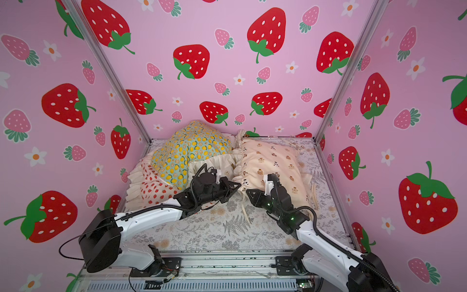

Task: Zip up pillowcases
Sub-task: Zip the zipper on the pillowcase.

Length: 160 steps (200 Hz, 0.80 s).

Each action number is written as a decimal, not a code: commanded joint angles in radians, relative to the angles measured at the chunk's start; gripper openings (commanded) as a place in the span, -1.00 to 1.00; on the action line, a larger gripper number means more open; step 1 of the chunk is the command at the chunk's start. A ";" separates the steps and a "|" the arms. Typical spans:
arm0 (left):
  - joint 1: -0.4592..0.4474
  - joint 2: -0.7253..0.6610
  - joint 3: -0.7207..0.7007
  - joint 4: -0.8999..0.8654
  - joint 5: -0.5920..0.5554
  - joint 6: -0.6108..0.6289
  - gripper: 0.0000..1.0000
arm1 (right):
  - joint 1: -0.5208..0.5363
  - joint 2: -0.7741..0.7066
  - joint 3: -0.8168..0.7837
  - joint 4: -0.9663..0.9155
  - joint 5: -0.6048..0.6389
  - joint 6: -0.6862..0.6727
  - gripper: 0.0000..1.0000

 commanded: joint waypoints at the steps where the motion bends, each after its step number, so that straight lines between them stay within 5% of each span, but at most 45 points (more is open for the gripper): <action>1: -0.008 -0.005 0.026 0.023 0.002 0.003 -1.00 | -0.005 0.012 0.036 -0.015 -0.010 -0.024 -0.48; 160: -0.009 -0.025 0.023 0.004 -0.009 0.011 -1.00 | -0.005 -0.018 0.003 -0.093 0.009 -0.038 -0.49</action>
